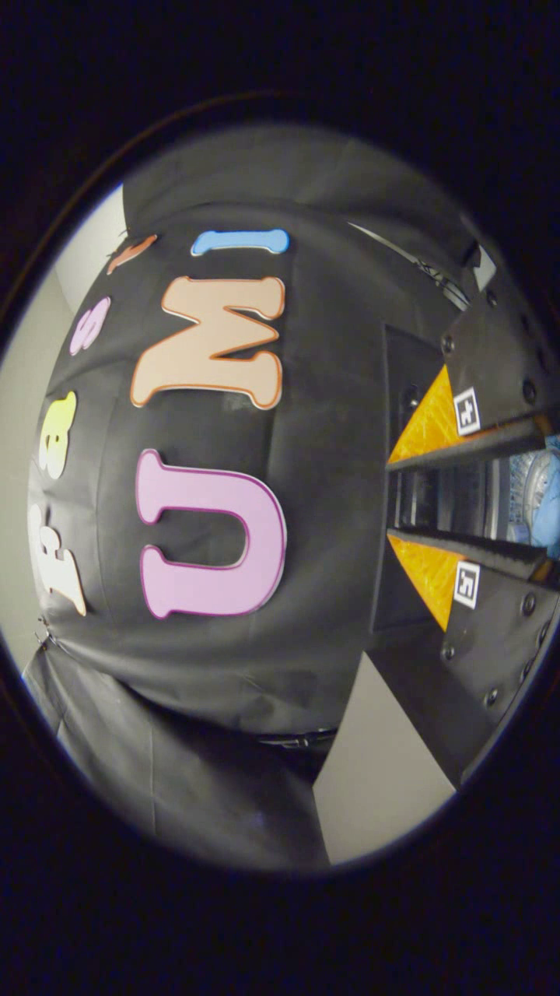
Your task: Put the clothes into the washing machine and then close the washing machine lid.
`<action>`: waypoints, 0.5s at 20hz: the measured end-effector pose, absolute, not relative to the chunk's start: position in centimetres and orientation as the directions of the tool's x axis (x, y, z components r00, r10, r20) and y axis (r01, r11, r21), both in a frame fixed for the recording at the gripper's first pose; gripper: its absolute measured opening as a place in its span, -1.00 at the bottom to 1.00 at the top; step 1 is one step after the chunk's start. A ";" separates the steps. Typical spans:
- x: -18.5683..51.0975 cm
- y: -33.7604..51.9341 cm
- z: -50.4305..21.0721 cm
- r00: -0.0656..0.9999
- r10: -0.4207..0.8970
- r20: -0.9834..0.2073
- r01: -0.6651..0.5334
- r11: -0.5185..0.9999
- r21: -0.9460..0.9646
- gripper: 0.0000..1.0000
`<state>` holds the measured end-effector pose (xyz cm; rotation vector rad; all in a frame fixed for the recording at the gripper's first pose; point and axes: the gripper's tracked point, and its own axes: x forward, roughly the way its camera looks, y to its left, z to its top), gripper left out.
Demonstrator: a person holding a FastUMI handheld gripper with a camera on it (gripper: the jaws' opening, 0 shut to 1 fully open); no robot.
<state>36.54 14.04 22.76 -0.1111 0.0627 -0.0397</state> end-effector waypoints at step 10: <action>47.6 12.9 19.3 0.985 -0.125 -0.118 0.107 0.983 -0.147 0.52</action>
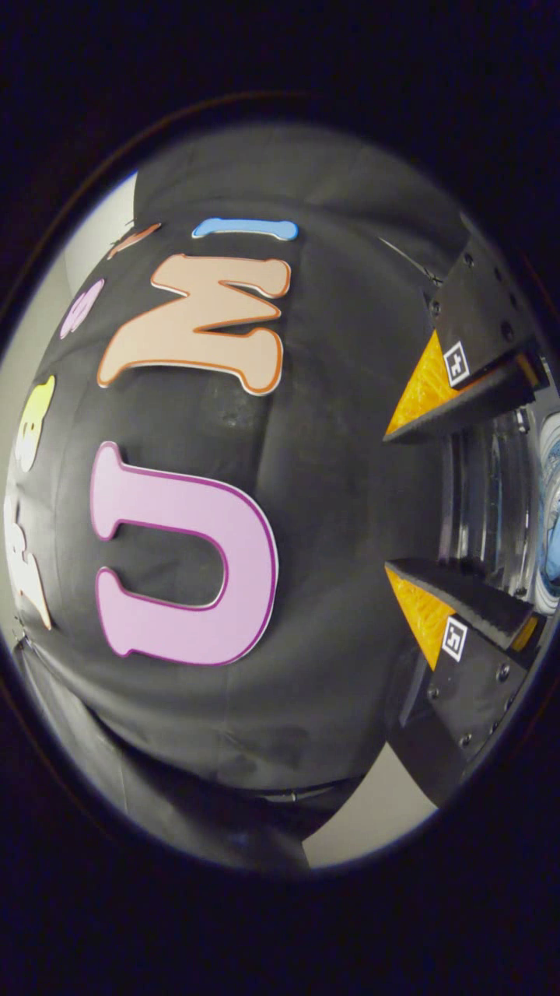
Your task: Put the clothes into the washing machine and then close the washing machine lid.
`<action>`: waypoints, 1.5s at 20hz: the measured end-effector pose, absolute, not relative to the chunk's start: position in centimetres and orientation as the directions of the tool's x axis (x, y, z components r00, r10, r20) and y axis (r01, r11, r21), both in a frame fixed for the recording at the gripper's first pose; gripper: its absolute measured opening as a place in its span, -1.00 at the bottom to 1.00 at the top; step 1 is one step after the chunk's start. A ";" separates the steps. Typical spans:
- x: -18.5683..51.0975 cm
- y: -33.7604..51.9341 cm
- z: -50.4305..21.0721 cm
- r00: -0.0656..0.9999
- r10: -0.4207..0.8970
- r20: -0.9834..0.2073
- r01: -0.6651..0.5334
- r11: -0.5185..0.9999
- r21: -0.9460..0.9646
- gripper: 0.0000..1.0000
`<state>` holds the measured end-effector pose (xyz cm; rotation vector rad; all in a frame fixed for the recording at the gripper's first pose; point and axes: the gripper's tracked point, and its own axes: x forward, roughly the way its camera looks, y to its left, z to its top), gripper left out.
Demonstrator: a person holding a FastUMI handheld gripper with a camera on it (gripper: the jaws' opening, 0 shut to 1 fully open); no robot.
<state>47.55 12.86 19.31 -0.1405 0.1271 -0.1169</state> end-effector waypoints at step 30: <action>30.4 12.4 11.4 0.969 -0.032 -0.244 0.017 0.998 -0.066 0.84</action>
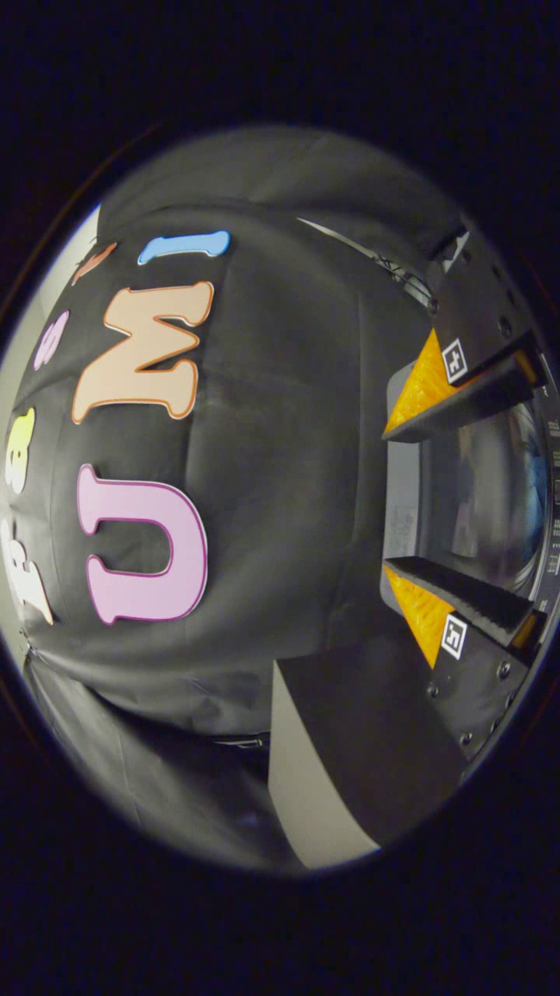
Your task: Put the clothes into the washing machine and then close the washing machine lid.
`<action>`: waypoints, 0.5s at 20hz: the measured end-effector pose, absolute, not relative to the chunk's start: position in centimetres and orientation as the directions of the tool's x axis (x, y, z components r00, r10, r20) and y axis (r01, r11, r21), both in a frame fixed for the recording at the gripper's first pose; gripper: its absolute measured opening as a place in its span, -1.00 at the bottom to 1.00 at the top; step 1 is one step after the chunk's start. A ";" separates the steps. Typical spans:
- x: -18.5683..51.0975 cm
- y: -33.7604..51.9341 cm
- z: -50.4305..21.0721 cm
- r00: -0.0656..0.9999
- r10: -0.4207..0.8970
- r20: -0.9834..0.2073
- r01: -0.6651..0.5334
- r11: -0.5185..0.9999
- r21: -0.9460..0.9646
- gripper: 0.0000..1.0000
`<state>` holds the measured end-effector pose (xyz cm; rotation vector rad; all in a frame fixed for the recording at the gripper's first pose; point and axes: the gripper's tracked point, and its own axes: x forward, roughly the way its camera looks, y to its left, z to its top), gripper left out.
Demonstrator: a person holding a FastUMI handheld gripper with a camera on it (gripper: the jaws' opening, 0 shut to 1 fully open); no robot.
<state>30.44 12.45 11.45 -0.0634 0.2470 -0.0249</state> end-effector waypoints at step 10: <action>26.2 11.3 13.4 0.987 -0.012 -0.158 0.003 0.999 -0.054 0.83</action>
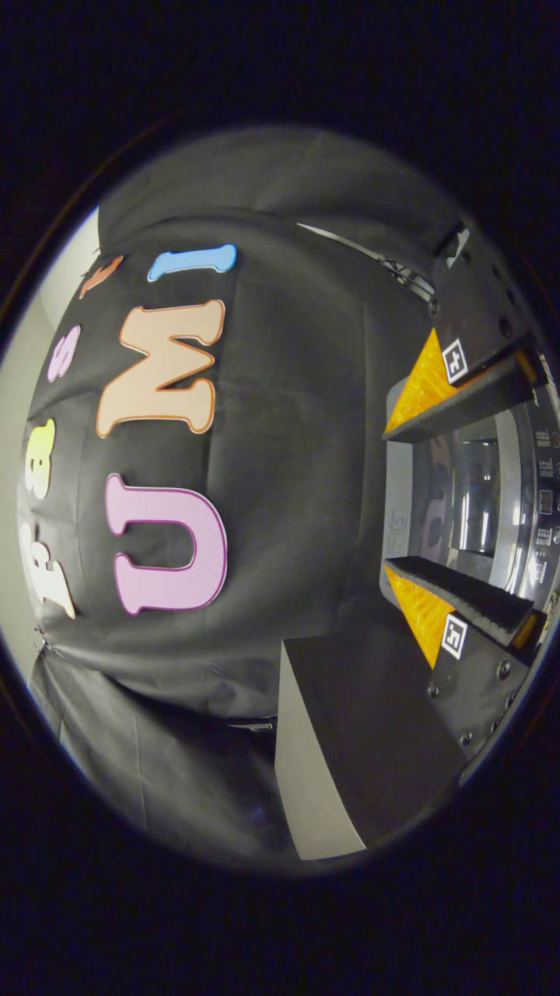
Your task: Put the clothes into the washing machine and then close the washing machine lid.
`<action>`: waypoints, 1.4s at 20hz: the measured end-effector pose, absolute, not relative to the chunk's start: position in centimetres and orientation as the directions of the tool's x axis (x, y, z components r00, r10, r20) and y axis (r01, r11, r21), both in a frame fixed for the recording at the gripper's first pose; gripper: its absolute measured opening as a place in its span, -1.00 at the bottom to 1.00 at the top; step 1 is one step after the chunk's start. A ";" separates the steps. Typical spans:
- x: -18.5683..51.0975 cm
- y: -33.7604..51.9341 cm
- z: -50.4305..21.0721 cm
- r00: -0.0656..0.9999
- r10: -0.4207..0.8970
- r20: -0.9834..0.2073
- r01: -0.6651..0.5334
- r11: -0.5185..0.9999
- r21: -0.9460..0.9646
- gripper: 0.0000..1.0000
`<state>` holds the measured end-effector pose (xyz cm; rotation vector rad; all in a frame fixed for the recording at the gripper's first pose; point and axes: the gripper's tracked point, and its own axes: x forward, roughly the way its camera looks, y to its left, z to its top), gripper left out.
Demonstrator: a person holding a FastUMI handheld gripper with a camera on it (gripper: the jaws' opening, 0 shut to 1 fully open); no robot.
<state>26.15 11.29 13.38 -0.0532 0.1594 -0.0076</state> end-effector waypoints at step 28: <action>2.0 -6.0 7.0 0.981 -0.184 0.057 0.188 0.978 -0.088 0.88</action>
